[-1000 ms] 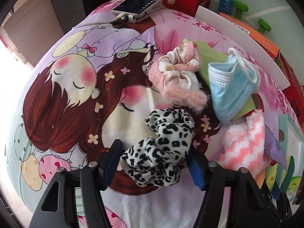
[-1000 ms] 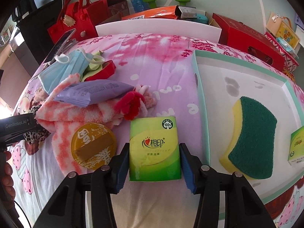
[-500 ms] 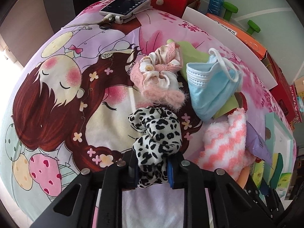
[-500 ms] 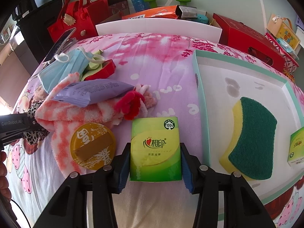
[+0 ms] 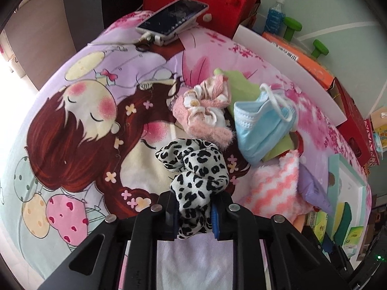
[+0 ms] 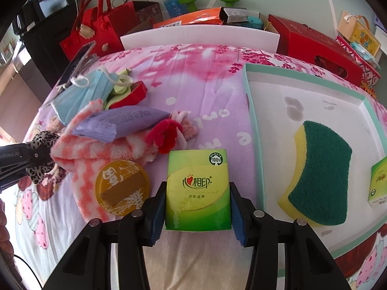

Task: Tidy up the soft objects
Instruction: 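Carry the scrunchie and tissue pack over the white tray with both tools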

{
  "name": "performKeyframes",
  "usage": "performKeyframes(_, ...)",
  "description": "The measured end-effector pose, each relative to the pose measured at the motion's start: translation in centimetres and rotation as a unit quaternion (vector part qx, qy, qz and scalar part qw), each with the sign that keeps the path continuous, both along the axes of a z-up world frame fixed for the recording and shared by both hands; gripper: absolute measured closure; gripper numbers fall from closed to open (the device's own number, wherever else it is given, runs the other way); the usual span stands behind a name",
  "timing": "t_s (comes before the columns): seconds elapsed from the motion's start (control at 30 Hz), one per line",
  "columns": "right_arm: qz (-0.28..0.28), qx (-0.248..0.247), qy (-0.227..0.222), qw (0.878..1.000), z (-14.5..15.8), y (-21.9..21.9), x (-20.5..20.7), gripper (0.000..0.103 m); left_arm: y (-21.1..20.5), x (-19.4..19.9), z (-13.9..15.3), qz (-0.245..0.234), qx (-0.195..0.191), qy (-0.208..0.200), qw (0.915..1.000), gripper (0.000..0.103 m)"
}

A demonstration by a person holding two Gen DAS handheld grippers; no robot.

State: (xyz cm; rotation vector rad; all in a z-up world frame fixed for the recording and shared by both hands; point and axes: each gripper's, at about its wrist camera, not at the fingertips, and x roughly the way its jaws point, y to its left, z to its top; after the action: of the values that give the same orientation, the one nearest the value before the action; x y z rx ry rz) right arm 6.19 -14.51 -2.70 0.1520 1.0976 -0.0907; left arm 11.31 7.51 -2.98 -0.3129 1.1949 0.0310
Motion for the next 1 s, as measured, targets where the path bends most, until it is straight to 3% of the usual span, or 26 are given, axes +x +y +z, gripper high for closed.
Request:
performKeyframes(0.3,-0.012,0.011,-0.055,0.998,3.9,-0.9,-1.2,0.054,1.3,-2.4,4.9,0.019,-0.005,-0.071,0.9973,0.082)
performKeyframes(0.47,-0.030,0.010,-0.077,0.997,5.5,-2.1,-1.7,0.054,0.0,-2.8,7.1,0.018,0.002,-0.101,0.9947,0.082)
performKeyframes(0.77,-0.085,0.001,-0.088,0.993,6.5,-6.4,-2.9,0.054,-7.0,-2.9,9.2,-0.059,0.001,-0.130,0.9898,0.082)
performKeyframes(1.0,-0.153,-0.003,-0.082,0.985,6.2,-11.9,-3.9,0.054,-13.3,-3.4,10.0,-0.136,-0.004,-0.141,0.9806,0.082)
